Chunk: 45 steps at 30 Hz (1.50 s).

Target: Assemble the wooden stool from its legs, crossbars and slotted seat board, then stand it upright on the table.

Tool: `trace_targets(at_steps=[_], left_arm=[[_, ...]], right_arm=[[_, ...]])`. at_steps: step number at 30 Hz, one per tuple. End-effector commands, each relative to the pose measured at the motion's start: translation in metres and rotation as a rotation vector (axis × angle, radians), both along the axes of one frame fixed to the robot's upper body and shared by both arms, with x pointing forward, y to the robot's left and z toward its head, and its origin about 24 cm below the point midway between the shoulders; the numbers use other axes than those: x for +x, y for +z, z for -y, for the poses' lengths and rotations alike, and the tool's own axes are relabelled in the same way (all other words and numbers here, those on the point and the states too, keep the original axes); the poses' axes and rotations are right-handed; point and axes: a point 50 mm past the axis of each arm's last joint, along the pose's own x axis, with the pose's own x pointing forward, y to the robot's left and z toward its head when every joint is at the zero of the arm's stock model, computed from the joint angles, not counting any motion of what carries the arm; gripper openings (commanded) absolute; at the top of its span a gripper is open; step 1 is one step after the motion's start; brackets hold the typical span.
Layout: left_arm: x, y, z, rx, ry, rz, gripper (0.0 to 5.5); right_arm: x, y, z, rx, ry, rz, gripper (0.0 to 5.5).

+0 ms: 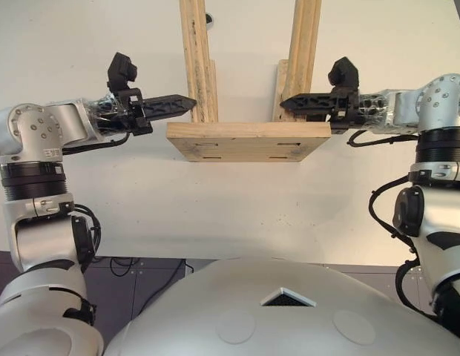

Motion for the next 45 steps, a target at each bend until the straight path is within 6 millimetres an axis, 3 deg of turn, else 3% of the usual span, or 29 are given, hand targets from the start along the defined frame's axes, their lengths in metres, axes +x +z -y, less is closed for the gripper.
trace_targets(at_steps=[1,3,7,9,14,17,22,27,30,36,45], left_arm=[[0.003,0.02,-0.02,-0.106,0.145,0.13,2.76],[-0.001,0.023,-0.028,-0.101,0.196,0.191,2.76],[-0.021,0.0,-0.045,0.239,0.161,0.318,2.76],[-0.026,-0.005,-0.047,0.331,0.11,0.361,2.76],[-0.033,-0.014,-0.028,0.457,-0.082,0.493,2.76],[-0.041,-0.022,-0.013,0.524,-0.223,0.597,2.76],[-0.034,-0.029,-0.001,0.562,-0.297,0.672,2.76],[-0.019,-0.033,0.006,0.591,-0.318,0.734,2.76],[-0.011,-0.035,0.01,0.588,-0.308,0.76,2.76],[-0.004,-0.038,0.022,0.561,-0.357,0.784,2.76],[0.007,-0.035,0.033,0.527,-0.382,0.809,2.76]], right_arm=[[0.0,0.025,0.019,0.102,-0.129,0.217,3.41],[-0.003,0.028,0.031,0.057,-0.207,0.34,3.41],[-0.03,0.004,0.058,-0.22,-0.178,0.524,3.41],[-0.038,-0.003,0.063,-0.263,-0.14,0.536,3.41],[-0.041,-0.018,0.071,-0.297,-0.138,0.485,3.41],[-0.036,-0.01,0.092,-0.286,-0.25,0.512,3.41],[-0.026,0.024,0.118,-0.047,-0.414,0.506,3.41],[-0.06,-0.009,0.109,-0.353,-0.078,0.543,3.41],[-0.07,-0.024,0.106,-0.463,0.049,0.571,3.41],[-0.069,-0.024,0.103,-0.516,0.123,0.63,3.41],[-0.082,-0.031,0.081,-0.43,0.194,0.606,3.41]])
